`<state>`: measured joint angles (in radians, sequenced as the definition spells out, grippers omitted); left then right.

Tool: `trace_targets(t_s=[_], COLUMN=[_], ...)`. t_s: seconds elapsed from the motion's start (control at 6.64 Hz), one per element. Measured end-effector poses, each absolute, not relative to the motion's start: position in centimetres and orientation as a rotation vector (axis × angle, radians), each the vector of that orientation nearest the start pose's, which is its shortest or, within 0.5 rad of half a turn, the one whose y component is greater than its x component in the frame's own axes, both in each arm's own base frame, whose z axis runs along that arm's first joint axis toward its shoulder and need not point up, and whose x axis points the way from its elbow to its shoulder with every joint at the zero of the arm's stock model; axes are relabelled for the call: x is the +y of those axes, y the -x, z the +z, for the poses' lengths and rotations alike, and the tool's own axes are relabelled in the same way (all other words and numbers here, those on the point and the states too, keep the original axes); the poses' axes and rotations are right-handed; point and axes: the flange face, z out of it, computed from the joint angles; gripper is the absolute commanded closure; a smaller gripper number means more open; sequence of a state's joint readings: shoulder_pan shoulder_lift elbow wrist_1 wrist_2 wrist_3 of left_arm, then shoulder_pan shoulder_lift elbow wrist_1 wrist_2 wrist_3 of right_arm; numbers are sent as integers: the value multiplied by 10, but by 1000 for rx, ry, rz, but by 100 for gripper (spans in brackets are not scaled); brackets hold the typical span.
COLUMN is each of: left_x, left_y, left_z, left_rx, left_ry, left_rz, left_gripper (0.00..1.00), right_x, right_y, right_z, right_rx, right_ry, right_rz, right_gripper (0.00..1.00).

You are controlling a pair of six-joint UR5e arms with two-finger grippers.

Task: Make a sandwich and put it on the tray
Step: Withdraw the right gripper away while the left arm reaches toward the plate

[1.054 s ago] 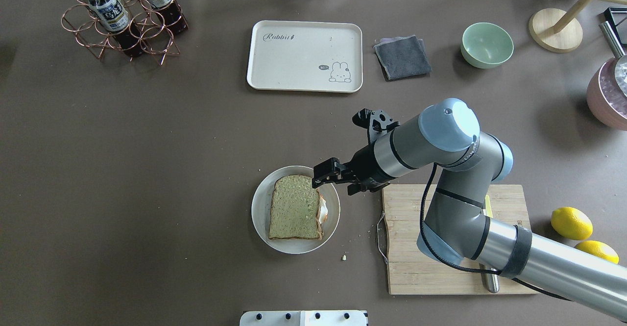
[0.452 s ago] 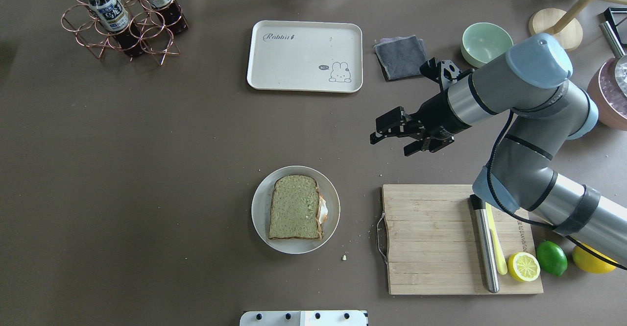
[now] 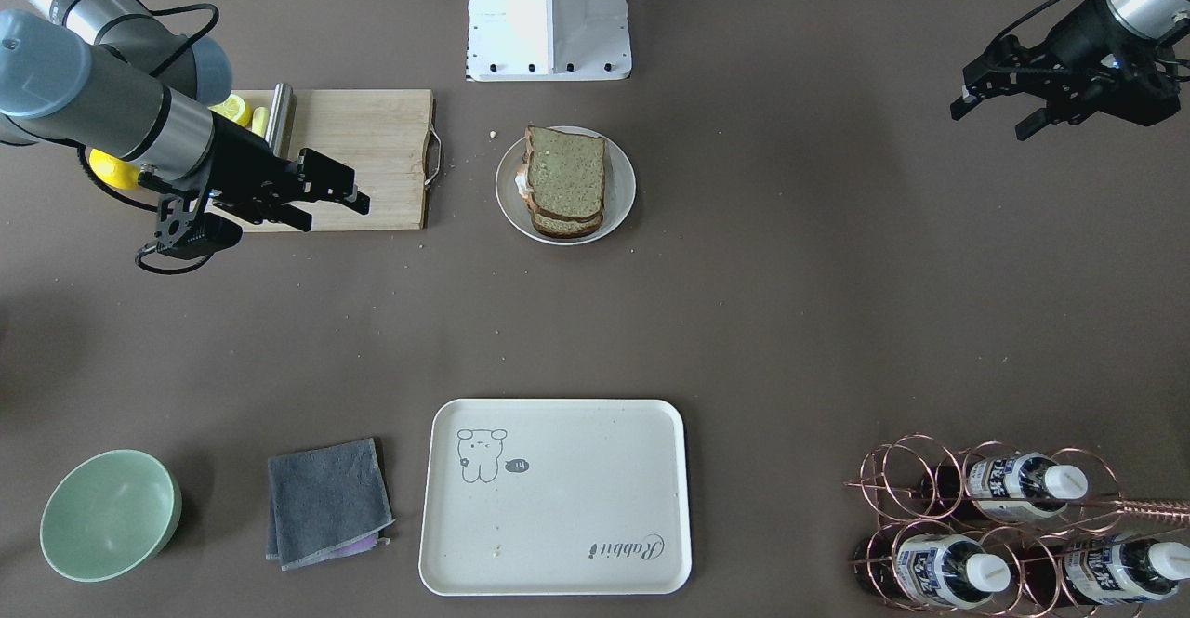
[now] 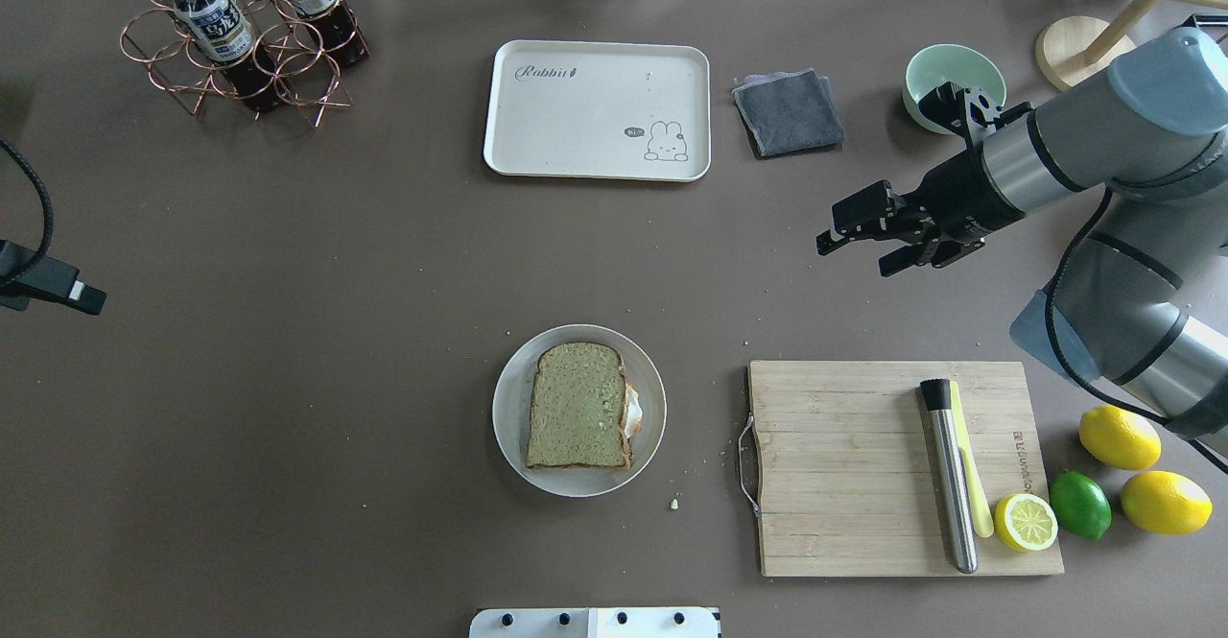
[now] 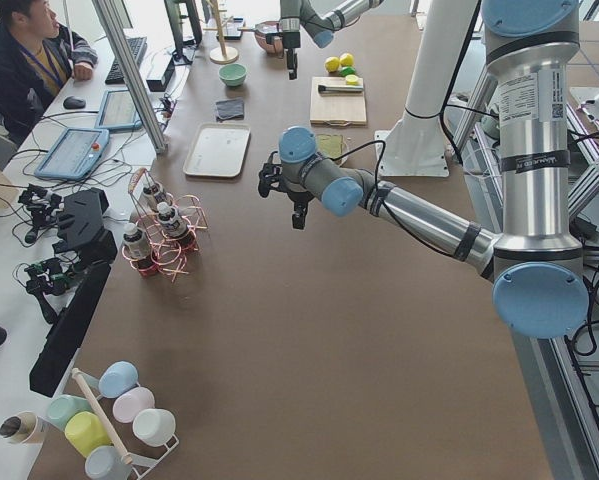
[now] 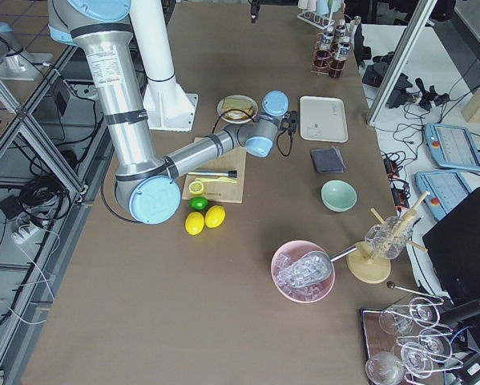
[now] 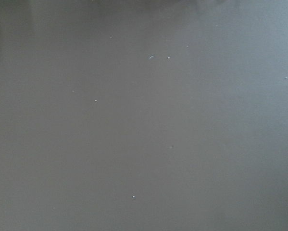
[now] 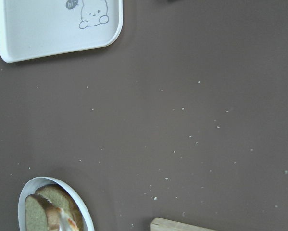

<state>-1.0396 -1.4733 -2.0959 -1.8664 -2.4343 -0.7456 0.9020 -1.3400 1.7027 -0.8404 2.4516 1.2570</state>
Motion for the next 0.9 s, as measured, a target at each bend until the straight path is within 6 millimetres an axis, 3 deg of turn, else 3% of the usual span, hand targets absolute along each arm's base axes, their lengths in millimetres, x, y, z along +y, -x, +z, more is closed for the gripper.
trace_targets(t_s=[0.45,0.9], left_x=[-388,-368], left_y=[-273,-344], left_z=[345,311], left_rx=[1083,1096], left_ry=[-21,-7], left_rz=[73,75], left_gripper=[3,5], right_x=[-477,-465], right_y=[248,200], right_z=[440,495], right_rx=[-1220,-1166], right_ry=[16,-34], right_rz=[9,-15], right_gripper=[0,0])
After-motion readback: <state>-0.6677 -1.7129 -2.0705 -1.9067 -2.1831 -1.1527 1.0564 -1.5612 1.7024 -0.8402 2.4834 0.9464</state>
